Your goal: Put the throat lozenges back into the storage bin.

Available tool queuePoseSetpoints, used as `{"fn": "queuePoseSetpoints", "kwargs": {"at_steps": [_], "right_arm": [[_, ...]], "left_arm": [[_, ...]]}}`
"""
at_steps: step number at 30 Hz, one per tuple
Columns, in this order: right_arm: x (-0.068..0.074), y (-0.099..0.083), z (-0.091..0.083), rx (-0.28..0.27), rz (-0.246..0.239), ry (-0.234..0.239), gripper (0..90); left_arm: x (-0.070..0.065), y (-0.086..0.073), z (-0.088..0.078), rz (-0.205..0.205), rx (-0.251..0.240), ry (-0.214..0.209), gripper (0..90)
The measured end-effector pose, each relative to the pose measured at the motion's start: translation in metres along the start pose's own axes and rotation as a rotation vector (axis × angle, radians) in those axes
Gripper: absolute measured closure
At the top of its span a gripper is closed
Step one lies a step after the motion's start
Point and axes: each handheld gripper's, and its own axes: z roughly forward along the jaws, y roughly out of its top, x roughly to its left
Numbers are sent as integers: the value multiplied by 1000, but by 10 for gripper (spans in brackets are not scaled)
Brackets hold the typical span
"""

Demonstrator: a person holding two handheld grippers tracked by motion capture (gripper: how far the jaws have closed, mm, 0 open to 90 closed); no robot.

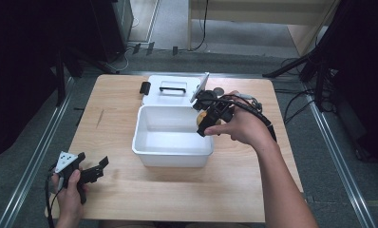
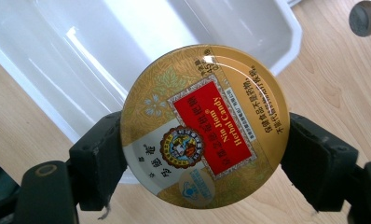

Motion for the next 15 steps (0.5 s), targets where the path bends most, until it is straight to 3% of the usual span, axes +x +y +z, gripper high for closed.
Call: {"fn": "queuePoseSetpoints", "kwargs": {"at_steps": [12, 15], "right_arm": [[10, 8, 18, -14, -89, 14, 202], [12, 9, 25, -19, -133, 9, 202]], "left_arm": [[0, 0, 0, -8, -2, -4, 32], [0, 0, 0, -8, -1, -4, 32]]}}
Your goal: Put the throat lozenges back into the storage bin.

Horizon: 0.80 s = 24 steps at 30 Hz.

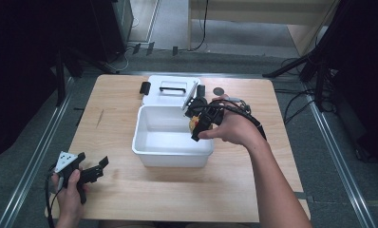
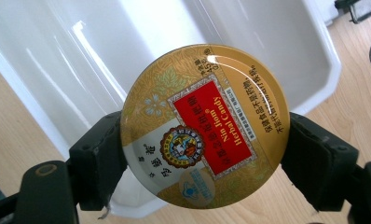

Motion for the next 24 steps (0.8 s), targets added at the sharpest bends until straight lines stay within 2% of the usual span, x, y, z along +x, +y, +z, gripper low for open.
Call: {"fn": "queuePoseSetpoints", "kwargs": {"at_steps": [6, 10, 20, 24], "right_arm": [[2, 1, 8, -2, -30, 5, 202], [6, 0, 18, -5, -78, 14, 202], [3, -3, 33, -7, -107, 24, 202], [2, -4, 39, -1, -104, 28, 202]], "left_arm": [[0, 0, 0, -1, 0, 0, 32], [0, 0, 0, -2, -1, -1, 32], [0, 0, 0, -1, 3, -2, 32], [0, 0, 0, -2, 3, -2, 32]]}}
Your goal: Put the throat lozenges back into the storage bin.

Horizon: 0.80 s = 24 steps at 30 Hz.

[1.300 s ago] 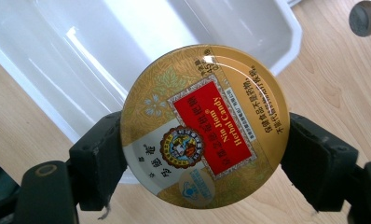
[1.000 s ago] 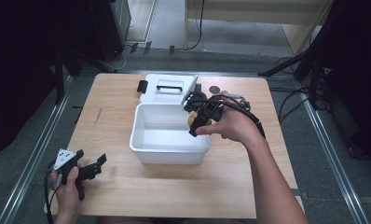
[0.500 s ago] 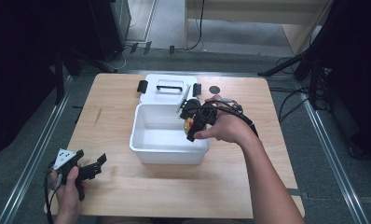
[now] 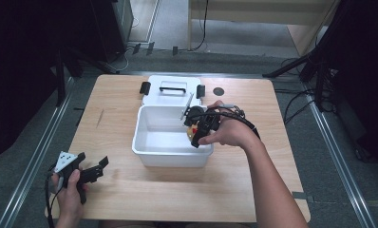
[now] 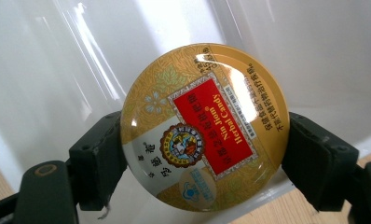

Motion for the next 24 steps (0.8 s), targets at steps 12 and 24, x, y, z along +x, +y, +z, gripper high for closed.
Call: {"fn": "queuePoseSetpoints", "kwargs": {"at_steps": [12, 24], "right_arm": [[0, 1, 19, 29, -23, -4, 201], [1, 7, 29, 90, -8, -2, 201]], "left_arm": [[0, 0, 0, 1, 2, 0, 32], [0, 0, 0, -2, 5, 0, 32]]}}
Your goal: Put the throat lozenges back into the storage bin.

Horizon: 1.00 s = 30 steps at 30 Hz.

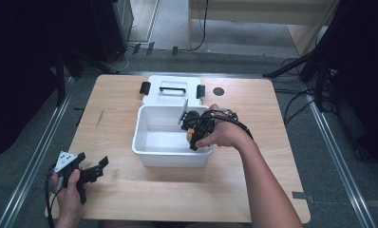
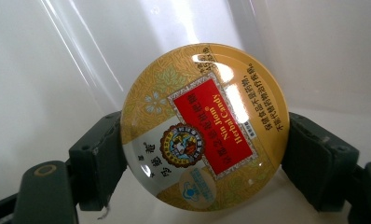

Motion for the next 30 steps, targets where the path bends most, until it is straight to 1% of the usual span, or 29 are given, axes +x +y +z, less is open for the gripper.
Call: {"fn": "queuePoseSetpoints", "kwargs": {"at_steps": [8, 18, 24, 26, 30], "right_arm": [[1, 4, 4, 36, -1, 1, 200], [1, 5, 6, 43, -7, -3, 200], [2, 7, 7, 58, -28, -14, 200], [3, 7, 8, 61, -27, -15, 200], [3, 8, 9, 62, -40, -23, 200]], "left_arm": [[0, 0, 0, -5, 0, 0, 32], [0, 0, 1, -7, 4, -1, 32], [1, 0, 1, -8, 5, -1, 32], [1, 0, 1, -8, 6, -1, 32], [1, 0, 1, -10, 7, -1, 32]]}}
